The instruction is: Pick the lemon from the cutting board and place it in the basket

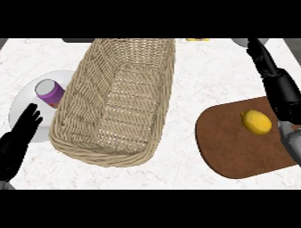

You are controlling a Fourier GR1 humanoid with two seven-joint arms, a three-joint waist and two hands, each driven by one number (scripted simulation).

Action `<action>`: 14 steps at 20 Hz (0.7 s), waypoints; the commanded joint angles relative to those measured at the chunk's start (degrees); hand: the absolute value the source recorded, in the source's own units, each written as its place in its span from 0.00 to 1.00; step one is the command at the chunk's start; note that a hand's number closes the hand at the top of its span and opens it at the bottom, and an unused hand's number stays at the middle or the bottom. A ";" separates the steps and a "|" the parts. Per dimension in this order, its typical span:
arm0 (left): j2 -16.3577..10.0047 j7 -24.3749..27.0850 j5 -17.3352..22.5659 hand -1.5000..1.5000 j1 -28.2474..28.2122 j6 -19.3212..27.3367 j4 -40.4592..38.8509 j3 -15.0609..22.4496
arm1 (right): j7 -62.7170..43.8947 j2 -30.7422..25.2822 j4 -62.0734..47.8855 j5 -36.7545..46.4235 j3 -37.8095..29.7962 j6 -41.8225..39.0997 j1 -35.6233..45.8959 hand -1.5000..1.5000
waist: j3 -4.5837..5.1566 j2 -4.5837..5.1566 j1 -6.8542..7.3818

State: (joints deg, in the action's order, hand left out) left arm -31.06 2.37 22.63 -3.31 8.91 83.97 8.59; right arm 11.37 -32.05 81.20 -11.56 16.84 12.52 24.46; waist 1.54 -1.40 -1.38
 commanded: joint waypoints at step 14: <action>-4.41 2.92 -11.04 0.50 4.89 8.17 11.35 4.07 | -11.60 6.65 23.46 -18.18 15.69 -21.40 -6.94 0.00 | -1.50 0.76 -1.90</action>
State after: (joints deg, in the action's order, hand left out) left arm -29.71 9.23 13.80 -10.99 17.14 97.91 17.73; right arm 4.57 -23.37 95.71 -30.55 31.48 -11.12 18.48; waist -2.49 -0.35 -0.87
